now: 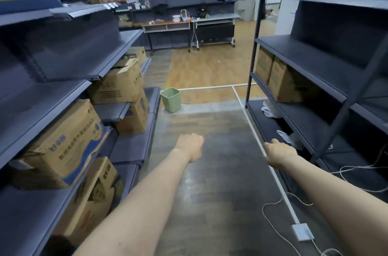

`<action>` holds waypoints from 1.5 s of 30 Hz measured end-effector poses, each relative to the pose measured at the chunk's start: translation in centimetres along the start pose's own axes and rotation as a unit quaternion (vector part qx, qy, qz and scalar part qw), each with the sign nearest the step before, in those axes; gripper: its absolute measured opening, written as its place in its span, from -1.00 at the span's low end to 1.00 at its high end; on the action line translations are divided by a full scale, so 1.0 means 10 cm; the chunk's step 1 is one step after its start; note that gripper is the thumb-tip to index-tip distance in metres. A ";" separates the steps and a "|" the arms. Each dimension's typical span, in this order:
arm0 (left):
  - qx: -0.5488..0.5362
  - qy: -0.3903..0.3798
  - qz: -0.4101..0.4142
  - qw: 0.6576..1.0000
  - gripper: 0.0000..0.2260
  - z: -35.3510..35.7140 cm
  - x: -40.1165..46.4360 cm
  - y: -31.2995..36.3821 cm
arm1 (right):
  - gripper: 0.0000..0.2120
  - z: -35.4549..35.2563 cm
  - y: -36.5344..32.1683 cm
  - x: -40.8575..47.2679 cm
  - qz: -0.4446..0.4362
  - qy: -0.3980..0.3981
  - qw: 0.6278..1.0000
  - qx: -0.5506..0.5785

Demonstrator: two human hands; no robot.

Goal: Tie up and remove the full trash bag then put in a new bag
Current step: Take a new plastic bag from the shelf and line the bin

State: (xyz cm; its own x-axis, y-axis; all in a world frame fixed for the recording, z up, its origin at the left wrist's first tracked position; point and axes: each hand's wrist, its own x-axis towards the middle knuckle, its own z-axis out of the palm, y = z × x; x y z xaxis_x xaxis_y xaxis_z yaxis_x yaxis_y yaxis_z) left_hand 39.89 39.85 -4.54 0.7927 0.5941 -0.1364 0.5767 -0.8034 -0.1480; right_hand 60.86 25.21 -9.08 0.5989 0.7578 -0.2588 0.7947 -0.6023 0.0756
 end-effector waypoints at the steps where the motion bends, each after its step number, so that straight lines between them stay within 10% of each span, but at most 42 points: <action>1: -0.001 0.002 0.009 1.000 -0.77 -0.01 0.09 0.04 | -0.69 0.01 0.06 0.03 0.011 -0.006 1.000 0.004; 22: 0.023 -0.027 0.111 0.993 -0.75 0.11 2.54 -0.47 | -0.66 -0.16 0.21 1.73 0.123 -0.067 0.990 0.021; 45: 0.015 -0.056 0.219 0.974 -0.77 0.06 4.83 0.50 | -0.60 -0.15 1.57 3.33 0.219 -0.183 0.955 0.079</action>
State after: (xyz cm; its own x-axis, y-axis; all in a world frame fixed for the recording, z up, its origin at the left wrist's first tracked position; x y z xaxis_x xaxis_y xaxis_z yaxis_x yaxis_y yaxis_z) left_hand 80.92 64.53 -12.47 0.9339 0.1970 -0.2984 0.1811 -0.9802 -0.0804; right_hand 93.47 41.34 -15.04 0.7733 0.3026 -0.5572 0.4334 -0.8937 0.1161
